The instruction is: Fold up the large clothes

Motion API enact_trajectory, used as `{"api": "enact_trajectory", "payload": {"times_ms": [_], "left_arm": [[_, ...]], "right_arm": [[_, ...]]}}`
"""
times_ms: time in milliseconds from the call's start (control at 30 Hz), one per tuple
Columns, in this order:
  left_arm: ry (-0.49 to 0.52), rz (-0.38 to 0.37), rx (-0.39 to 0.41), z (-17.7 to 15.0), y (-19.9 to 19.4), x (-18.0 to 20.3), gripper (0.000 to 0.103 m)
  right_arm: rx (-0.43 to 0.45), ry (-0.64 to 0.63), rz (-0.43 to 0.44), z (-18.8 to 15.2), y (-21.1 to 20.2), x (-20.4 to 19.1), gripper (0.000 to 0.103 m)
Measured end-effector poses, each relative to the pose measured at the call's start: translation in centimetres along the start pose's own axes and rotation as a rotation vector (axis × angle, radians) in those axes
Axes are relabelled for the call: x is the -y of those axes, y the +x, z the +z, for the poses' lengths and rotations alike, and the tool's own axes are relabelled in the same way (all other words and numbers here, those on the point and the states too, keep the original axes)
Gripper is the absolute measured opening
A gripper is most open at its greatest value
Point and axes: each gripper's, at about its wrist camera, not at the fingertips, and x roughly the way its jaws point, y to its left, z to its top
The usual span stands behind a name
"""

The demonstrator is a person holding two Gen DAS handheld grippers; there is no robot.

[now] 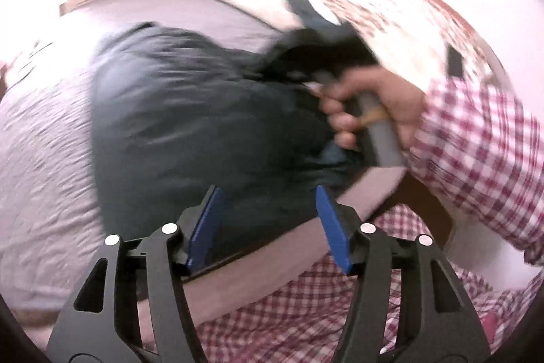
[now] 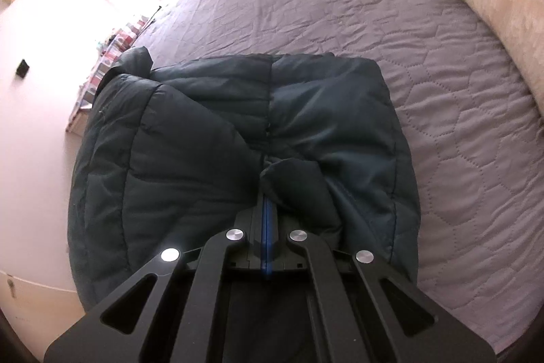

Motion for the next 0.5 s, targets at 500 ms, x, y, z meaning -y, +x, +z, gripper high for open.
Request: {"api": "enact_trajectory", "payload": {"times_ms": [500], "left_arm": [[-0.335, 0.127, -0.043, -4.4, 0.2, -6.9, 0.058]], "right_arm": [[0.166, -0.229, -0.041, -9.5, -10.9, -4.9, 0.004]]}}
